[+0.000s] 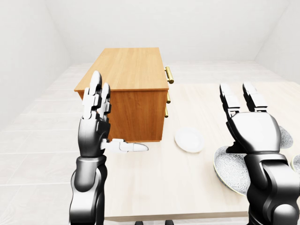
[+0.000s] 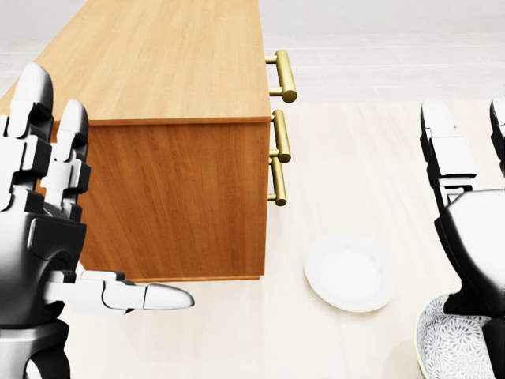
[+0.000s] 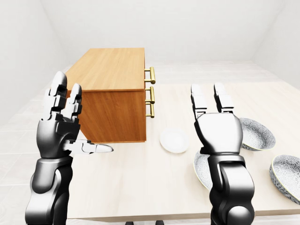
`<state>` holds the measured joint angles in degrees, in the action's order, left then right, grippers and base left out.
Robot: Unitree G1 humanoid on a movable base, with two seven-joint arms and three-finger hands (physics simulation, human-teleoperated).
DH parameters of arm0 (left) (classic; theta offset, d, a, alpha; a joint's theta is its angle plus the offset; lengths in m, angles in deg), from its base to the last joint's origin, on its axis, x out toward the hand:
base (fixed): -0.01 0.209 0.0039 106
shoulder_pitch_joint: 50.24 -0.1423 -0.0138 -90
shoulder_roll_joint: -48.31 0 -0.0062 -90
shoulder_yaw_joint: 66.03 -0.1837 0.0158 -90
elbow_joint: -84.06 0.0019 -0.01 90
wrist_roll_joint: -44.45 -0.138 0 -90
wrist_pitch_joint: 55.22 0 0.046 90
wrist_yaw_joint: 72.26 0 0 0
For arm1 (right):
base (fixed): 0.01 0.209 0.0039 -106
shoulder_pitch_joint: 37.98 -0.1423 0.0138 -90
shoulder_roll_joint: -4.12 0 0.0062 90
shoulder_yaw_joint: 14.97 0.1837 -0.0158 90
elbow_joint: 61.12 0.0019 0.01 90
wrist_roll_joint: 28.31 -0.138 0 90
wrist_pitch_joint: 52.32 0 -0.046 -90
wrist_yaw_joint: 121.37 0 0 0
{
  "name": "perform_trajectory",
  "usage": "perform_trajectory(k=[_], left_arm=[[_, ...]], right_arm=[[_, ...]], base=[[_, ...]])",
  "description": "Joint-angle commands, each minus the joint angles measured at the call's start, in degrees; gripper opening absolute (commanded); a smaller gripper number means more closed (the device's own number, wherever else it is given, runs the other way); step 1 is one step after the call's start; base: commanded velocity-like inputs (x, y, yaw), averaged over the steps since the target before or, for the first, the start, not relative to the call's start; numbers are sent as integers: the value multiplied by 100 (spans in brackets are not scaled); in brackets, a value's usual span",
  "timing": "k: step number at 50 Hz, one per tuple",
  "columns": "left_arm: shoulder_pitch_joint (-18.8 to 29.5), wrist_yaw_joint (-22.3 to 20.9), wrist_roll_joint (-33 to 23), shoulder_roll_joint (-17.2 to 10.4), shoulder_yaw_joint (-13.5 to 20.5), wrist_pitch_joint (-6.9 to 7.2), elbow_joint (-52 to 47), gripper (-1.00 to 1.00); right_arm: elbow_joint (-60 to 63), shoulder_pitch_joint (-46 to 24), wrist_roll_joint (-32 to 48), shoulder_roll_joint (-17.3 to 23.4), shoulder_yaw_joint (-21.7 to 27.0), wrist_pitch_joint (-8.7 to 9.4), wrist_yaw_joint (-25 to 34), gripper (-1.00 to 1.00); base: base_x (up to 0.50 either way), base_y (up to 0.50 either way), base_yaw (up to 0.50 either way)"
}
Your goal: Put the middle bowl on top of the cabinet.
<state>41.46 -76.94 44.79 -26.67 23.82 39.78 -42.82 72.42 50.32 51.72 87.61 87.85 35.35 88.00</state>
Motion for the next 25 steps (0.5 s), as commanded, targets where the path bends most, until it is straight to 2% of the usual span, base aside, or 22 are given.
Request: perform_trajectory(k=[1,25], left_arm=[[107,-6,5,-17,55,0,9,100],[112,-15,23,-26,80,0,28,100]], right_arm=[[50,309,172,-75,98,-267,-162,100],[333,982,-104,-222,714,-267,-257,100]], base=[[0,0,0],[0,0,0]])
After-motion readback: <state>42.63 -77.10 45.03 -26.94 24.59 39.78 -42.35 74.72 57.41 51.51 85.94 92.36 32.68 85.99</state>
